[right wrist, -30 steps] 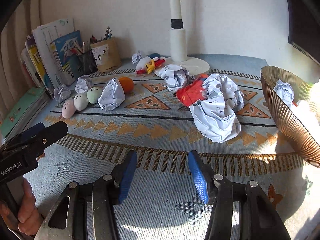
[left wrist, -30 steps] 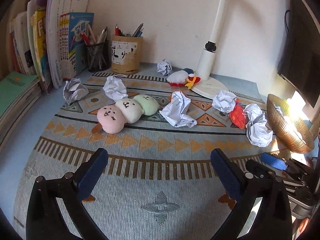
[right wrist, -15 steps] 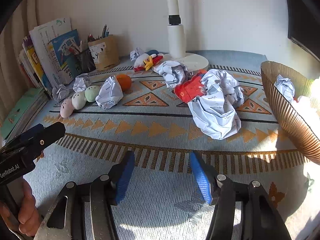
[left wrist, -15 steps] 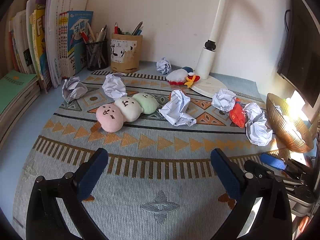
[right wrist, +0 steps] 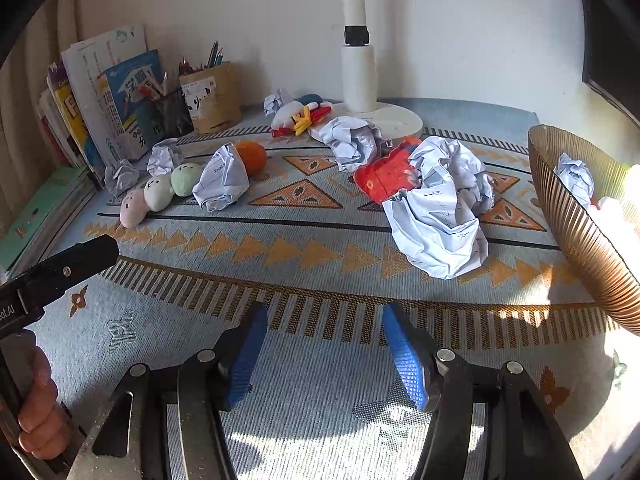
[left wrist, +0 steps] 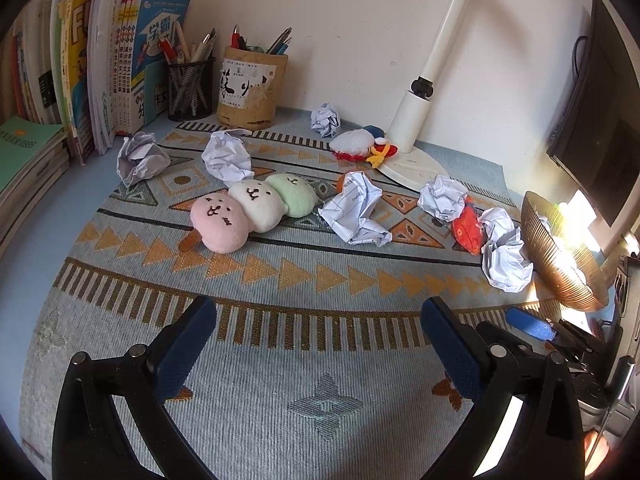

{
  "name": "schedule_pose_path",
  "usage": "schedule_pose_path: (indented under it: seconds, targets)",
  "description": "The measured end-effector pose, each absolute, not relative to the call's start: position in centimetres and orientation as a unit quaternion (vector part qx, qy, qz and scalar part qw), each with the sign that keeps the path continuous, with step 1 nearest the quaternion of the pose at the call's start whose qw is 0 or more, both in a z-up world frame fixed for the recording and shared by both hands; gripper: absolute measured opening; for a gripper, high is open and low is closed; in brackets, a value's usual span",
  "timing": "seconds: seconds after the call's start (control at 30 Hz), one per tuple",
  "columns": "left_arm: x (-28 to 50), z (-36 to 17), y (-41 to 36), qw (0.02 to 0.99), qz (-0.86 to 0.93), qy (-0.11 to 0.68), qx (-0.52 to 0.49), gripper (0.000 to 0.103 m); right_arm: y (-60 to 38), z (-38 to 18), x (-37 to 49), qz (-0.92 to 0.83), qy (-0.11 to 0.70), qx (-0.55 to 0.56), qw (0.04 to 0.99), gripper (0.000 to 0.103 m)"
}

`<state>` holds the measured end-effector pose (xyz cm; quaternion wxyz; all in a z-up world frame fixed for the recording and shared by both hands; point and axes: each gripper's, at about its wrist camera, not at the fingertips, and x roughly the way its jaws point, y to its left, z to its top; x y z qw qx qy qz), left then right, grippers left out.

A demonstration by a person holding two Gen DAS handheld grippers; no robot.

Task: Organize objects
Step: 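Grasp a second plush dango with the left tool while the right tool grasps the Email paper ball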

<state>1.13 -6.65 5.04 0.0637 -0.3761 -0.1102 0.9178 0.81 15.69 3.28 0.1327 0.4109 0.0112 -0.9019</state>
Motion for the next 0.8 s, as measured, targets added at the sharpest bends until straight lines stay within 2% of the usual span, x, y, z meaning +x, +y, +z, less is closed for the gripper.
schedule_pose_path:
  seconds: [0.2,0.23,0.27,0.33,0.47,0.53,0.6,0.67,0.7,0.77,0.8]
  targets:
    - [-2.2,7.7,-11.1,0.096,0.913,-0.027,-0.395,0.102,12.6,5.3,-1.3,-0.862,0.015,0.462,0.206,0.059]
    - [-3.3,7.7,-11.6,0.103,0.912,-0.014,-0.398,0.102,11.9,6.1,-2.0,-0.862,0.011,0.459,0.217,0.062]
    - [-4.4,7.5,-11.9,0.101,0.909,-0.004,-0.404,0.102,11.1,6.8,-2.8,-0.861,0.003,0.457,0.225,0.073]
    - [-7.0,6.6,-11.9,0.093,0.898,0.006,-0.429,0.102,9.8,7.1,-4.8,-0.854,-0.027,0.46,0.242,0.082]
    - [-9.7,4.7,-10.8,0.105,0.888,0.018,-0.448,0.102,7.1,5.8,-8.3,-0.854,-0.039,0.466,0.229,0.082]
    - [-10.5,3.9,-10.5,0.111,0.881,0.015,-0.459,0.09,5.9,4.9,-9.5,-0.853,-0.03,0.471,0.222,0.081]
    - [-10.9,3.2,-10.4,0.113,0.876,0.013,-0.468,0.078,5.5,3.9,-10.6,-0.852,-0.031,0.479,0.21,0.079]
    - [-11.1,2.7,-10.2,0.116,0.874,0.011,-0.472,0.075,5.5,3.1,-11.5,-0.845,-0.048,0.488,0.215,0.071]
    - [-11.1,2.6,-10.1,0.118,0.874,0.011,-0.471,0.064,5.4,3.0,-11.7,-0.846,-0.052,0.485,0.216,0.07]
    - [-10.9,2.6,-9.9,0.114,0.877,0.015,-0.466,0.062,5.1,3.0,-11.9,-0.853,-0.043,0.474,0.216,0.054]
    - [-10.7,2.7,-9.8,0.112,0.878,0.016,-0.465,0.061,4.9,2.9,-11.9,-0.853,-0.036,0.474,0.215,0.054]
